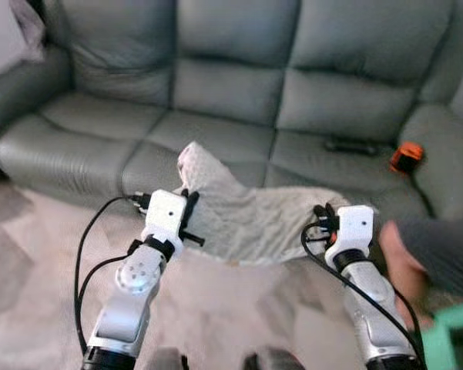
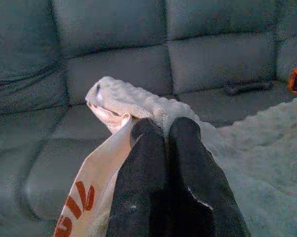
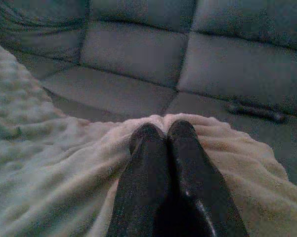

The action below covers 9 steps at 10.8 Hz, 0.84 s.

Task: Move the pillow to the sofa

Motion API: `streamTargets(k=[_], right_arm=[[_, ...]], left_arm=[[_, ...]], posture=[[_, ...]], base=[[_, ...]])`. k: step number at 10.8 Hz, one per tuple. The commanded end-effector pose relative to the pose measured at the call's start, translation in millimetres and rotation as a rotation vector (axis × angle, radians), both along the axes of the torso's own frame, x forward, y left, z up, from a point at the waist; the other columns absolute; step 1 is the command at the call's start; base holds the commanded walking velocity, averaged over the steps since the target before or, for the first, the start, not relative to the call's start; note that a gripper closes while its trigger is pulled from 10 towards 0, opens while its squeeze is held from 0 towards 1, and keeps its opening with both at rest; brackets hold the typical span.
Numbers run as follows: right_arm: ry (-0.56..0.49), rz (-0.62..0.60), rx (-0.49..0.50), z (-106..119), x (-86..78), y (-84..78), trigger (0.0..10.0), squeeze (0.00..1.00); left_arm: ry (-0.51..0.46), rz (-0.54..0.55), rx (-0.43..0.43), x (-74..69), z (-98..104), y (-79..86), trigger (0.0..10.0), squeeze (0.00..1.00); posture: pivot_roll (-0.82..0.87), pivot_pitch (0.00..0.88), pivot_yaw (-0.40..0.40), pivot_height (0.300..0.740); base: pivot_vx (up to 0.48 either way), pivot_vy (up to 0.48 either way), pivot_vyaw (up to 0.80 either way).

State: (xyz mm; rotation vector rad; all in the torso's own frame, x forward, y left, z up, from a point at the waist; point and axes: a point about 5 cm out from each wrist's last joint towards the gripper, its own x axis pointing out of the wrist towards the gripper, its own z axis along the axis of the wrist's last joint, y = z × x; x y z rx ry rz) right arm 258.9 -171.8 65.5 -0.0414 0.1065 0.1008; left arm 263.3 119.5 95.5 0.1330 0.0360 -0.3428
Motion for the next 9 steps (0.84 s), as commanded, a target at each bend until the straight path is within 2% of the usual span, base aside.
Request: streamTargets(k=[1,9], right_arm=[[-0.033,0.025,0.017,6.5,2.1,6.8,10.0,0.00],[-0.030,0.028,0.020,4.9,7.4,10.2,10.0,0.00]], left_arm=[[-0.017,0.011,0.014,0.4,3.5,5.9,10.0,0.00],[-0.028,0.011,0.025,4.3,6.0,3.9,10.0,0.00]], posture=[[0.01,0.064,-0.049,0.740],[0.02,0.052,-0.047,0.740]], base=[[0.000,0.439,0.00],[0.000,0.466,0.00]])
